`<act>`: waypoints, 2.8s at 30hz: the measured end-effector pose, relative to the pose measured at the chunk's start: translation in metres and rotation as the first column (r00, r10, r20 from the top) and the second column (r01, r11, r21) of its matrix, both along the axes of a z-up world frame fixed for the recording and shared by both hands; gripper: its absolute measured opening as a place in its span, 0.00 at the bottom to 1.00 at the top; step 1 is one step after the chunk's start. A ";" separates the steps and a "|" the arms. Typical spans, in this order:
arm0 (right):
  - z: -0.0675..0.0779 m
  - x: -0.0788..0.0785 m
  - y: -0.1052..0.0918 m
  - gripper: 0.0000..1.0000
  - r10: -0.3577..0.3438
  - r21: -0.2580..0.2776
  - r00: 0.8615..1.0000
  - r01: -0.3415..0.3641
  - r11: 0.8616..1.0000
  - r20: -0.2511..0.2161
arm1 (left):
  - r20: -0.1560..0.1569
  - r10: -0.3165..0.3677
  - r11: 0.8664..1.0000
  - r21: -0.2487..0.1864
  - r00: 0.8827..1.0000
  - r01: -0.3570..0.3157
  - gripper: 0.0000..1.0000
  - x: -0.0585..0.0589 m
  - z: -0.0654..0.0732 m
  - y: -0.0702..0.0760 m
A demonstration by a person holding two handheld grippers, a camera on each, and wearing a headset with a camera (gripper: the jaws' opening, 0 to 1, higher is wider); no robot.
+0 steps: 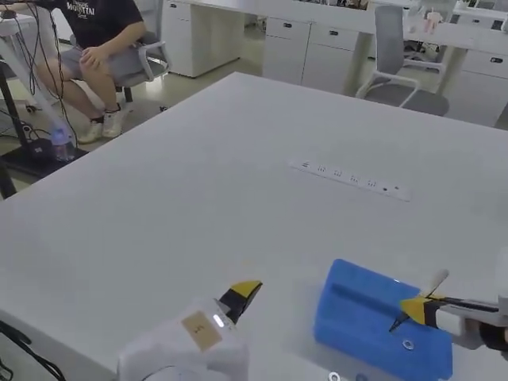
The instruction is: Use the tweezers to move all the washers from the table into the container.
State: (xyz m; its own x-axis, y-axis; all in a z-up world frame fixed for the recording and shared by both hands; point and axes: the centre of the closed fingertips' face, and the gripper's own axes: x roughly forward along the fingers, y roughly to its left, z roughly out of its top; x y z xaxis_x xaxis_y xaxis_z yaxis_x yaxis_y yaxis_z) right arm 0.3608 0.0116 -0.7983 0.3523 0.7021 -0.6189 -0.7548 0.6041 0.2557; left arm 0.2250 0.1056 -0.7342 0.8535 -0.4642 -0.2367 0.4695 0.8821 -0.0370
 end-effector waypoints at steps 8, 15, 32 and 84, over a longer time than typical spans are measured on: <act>-0.003 0.000 0.003 0.04 0.018 -0.028 1.000 -0.018 0.999 0.007 | 0.000 0.006 1.000 -0.003 1.000 -0.006 0.91 0.000 0.001 0.000; -0.009 0.002 0.001 0.03 0.028 -0.061 0.999 -0.027 0.998 0.016 | -0.001 0.006 1.000 -0.002 1.000 -0.006 0.91 0.000 0.001 0.000; -0.018 -0.004 0.000 0.04 0.059 -0.089 0.997 -0.053 0.995 0.058 | -0.006 0.005 1.000 0.005 1.000 -0.005 0.91 -0.001 0.001 0.000; 0.063 -0.069 0.017 0.04 0.180 0.016 0.955 -0.189 0.982 0.236 | -0.017 -0.009 1.000 0.022 1.000 0.010 0.89 -0.001 -0.004 -0.002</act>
